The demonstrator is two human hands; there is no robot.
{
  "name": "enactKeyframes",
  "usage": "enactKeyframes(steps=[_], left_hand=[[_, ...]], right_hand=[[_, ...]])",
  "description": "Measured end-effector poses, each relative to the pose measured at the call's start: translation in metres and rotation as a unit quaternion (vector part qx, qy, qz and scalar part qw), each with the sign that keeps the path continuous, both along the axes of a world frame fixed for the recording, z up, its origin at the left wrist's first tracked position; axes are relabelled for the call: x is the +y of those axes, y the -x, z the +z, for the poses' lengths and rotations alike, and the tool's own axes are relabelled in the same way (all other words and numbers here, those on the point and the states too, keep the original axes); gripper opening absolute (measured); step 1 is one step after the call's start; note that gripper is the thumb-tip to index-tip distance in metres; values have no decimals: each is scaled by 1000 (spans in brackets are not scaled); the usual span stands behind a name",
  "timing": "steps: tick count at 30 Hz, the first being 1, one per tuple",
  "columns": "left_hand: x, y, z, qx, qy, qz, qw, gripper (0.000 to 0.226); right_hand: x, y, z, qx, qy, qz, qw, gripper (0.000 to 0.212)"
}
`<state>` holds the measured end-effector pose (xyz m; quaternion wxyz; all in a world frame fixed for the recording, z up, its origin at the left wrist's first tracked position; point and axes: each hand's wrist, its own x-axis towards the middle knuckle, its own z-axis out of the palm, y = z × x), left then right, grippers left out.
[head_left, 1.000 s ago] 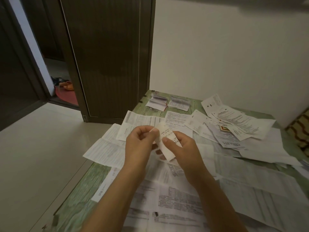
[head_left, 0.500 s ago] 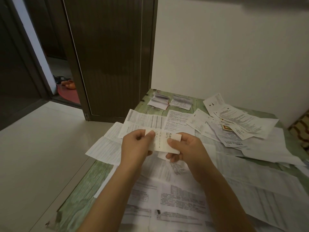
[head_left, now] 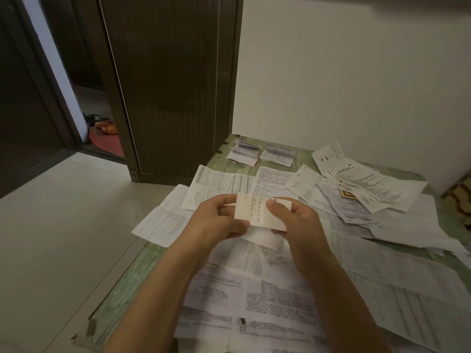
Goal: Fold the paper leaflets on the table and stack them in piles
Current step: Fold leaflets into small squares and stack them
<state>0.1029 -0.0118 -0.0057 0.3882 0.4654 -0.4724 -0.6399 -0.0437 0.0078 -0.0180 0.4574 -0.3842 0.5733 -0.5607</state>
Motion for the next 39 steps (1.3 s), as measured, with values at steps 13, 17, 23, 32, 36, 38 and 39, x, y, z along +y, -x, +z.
enactKeyframes(steps=[13, 17, 23, 32, 36, 38, 39], left_hand=[[0, 10, -8, -125, 139, 107, 977, 25], [2, 16, -13, -230, 248, 89, 937, 18], [3, 19, -18, -243, 285, 88, 923, 21], [2, -1, -2, -154, 232, 169, 945, 31], [4, -18, 10, -66, 167, 191, 965, 23], [5, -18, 11, -60, 166, 174, 969, 22], [7, -15, 10, -60, 165, 166, 970, 22]], right_hand=[[1, 3, 0, 39, 26, 60, 997, 11], [1, 6, 1, 225, 87, 70, 968, 16], [1, 1, 1, 246, 102, 52, 963, 6], [4, 13, 8, 219, 47, 24, 974, 12], [5, 24, 14, 141, 37, -20, 989, 11], [7, 16, 18, 78, 23, 48, 996, 10], [8, 10, 18, 91, 9, 94, 991, 11]])
